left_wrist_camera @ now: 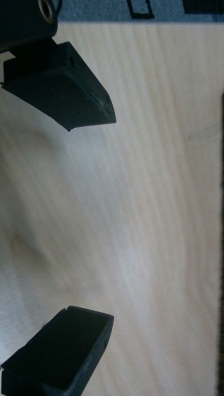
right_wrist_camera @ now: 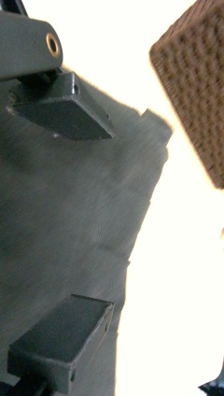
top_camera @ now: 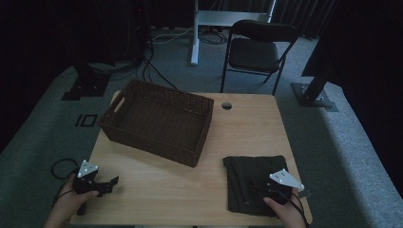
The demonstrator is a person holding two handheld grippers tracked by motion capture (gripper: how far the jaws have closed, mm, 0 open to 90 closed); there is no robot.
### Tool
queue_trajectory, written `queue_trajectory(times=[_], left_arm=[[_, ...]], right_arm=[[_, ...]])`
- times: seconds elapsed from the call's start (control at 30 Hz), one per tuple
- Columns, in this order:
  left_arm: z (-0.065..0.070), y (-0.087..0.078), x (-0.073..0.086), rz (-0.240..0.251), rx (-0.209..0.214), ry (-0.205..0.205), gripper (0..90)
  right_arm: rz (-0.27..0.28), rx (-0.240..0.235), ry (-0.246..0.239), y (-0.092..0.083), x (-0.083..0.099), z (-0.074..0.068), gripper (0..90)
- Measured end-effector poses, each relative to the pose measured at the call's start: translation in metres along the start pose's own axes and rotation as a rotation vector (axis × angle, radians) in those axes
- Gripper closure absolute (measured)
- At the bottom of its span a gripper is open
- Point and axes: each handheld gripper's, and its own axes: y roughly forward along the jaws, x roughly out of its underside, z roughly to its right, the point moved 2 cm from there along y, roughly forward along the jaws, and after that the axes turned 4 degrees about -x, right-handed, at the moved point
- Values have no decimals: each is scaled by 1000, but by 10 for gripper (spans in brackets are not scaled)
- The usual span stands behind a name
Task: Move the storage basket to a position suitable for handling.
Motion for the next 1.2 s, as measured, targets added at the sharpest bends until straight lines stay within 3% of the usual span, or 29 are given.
queue_trajectory(times=[0.23,0.43,0.7,1.03,1.2], left_arm=[[-12,2,-17,43,-15,-13,60],[-18,3,-39,89,-5,7,60],[-25,4,-58,120,-7,15,60],[-39,-6,-85,161,-26,25,74],[-49,-10,-99,211,-35,0,75]], right_arm=[[37,-52,-15,11,-23,-19,140],[51,-98,-51,23,-41,-37,140],[77,-166,-53,44,-68,-60,140],[102,-195,-81,64,-97,-86,140],[102,-201,-85,75,-107,-96,140]])
